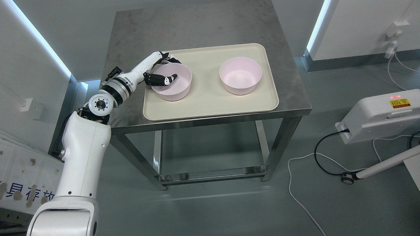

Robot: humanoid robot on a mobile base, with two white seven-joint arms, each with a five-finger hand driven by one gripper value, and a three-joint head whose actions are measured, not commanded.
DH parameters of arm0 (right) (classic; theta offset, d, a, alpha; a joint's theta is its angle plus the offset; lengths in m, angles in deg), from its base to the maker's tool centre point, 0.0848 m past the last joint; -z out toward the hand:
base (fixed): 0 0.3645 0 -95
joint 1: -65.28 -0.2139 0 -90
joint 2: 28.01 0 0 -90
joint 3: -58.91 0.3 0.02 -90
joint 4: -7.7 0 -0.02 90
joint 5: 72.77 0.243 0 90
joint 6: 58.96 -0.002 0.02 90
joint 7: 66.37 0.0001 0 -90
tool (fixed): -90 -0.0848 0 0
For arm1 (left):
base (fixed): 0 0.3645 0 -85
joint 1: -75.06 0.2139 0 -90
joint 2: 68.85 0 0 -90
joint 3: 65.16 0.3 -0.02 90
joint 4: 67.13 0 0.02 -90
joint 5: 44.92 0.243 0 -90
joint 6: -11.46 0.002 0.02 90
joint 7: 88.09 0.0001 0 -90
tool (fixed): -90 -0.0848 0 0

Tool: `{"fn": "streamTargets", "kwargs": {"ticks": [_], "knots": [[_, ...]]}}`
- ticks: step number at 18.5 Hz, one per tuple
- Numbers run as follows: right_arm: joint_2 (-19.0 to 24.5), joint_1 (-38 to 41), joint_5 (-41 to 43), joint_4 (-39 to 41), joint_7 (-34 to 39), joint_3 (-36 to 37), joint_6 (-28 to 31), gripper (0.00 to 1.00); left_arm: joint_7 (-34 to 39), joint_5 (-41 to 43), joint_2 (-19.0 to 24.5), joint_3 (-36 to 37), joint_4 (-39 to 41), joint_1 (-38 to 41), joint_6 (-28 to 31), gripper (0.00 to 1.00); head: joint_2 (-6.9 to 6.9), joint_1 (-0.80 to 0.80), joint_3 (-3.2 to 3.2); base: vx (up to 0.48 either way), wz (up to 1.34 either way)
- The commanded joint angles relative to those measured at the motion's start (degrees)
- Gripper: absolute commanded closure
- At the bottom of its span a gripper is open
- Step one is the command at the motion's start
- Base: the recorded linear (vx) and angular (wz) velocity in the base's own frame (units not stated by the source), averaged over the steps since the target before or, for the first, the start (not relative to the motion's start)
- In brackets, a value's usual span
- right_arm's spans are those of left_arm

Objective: Stack pink IKEA bowls on left shelf middle
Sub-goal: 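Lower the left hand fingers into the nearer pink bowl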

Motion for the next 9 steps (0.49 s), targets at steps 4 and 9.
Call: {"fn": "streamTargets", "kwargs": {"ticks": [4, 9], "knots": [[-1.00, 0.00, 0.09, 1.00, -0.01, 0.26, 0.00, 0.00, 0.33, 1.04, -0.11, -0.60, -0.39, -1.55, -4.27, 0.88, 0.00, 0.00, 0.00, 0.000, 0.00], [-1.00, 0.00, 0.09, 1.00, -0.01, 0.26, 0.00, 0.00, 0.24, 1.04, -0.28, -2.53, -0.13, -1.55, -7.60, 0.98, 0.00, 0.00, 0.00, 0.001, -0.01]]}}
